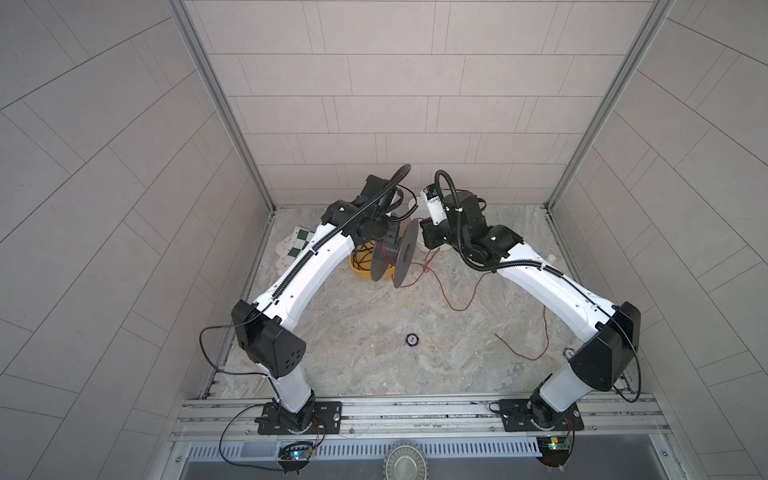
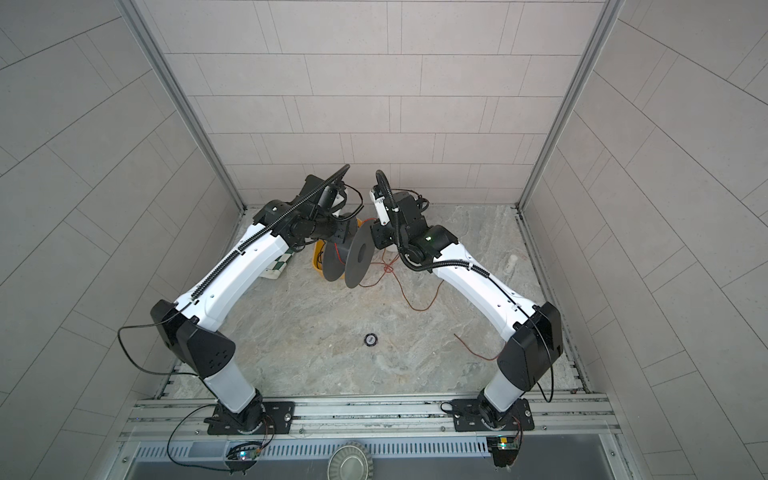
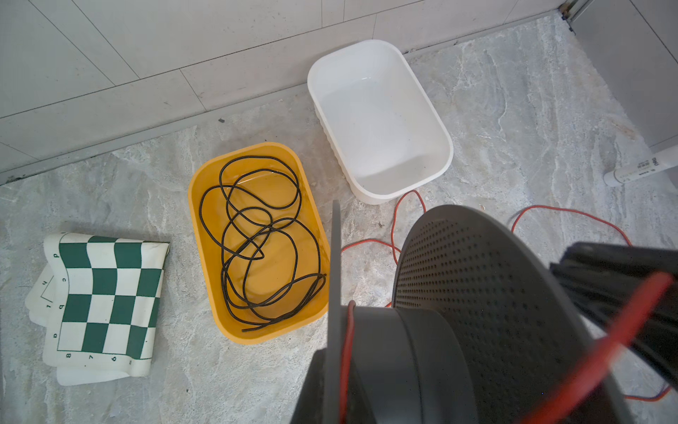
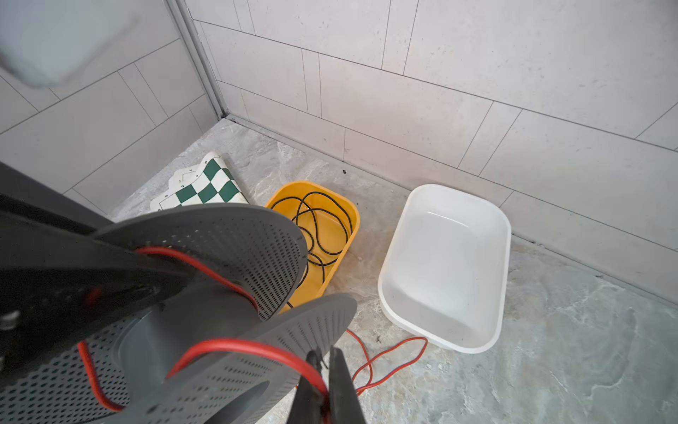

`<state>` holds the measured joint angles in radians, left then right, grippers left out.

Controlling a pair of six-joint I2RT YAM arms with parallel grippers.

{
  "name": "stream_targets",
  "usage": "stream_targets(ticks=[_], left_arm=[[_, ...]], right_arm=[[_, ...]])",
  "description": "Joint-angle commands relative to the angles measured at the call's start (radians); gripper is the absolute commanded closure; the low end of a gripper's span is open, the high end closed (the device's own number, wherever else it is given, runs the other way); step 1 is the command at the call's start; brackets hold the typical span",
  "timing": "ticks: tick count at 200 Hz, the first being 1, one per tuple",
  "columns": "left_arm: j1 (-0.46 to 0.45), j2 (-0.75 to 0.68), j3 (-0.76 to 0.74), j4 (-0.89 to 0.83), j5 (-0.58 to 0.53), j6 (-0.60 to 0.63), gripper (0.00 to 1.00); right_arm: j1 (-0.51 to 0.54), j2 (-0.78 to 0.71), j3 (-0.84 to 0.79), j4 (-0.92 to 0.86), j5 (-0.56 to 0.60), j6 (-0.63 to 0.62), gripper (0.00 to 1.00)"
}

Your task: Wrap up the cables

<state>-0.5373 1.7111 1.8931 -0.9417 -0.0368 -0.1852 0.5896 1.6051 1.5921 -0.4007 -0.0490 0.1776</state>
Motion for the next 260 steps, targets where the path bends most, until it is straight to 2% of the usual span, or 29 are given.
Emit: stream_targets(ticks=[1,32,87,130,211,260], left_arm=[[0.011,-0.073,0.011,-0.033,0.006,0.021,1.0],[0.01,-0.078,0.051,-0.08,0.025,0.043,1.0],[0.025,-0.068,0.138,-0.153,0.104,0.049,1.0],[0.054,-0.073,0.166,-0.164,0.162,0.007,1.0],[0.125,-0.085,0.22,-0.134,0.298,-0.097,1.0],[0.168,-0.088,0.217,-0.078,0.346,-0.207,1.0]], right_arm=[[-0.045,0.002,-0.004,0.035,0.005,0.03,0.95],[-0.096,0.026,-0.021,0.072,-0.096,0.048,0.92],[-0.146,0.069,-0.039,0.088,-0.175,0.031,0.91],[-0.186,0.064,-0.156,0.2,-0.25,0.09,0.88],[-0.191,0.073,-0.323,0.392,-0.345,0.187,0.88],[-0.175,0.077,-0.407,0.483,-0.336,0.231,0.9]])
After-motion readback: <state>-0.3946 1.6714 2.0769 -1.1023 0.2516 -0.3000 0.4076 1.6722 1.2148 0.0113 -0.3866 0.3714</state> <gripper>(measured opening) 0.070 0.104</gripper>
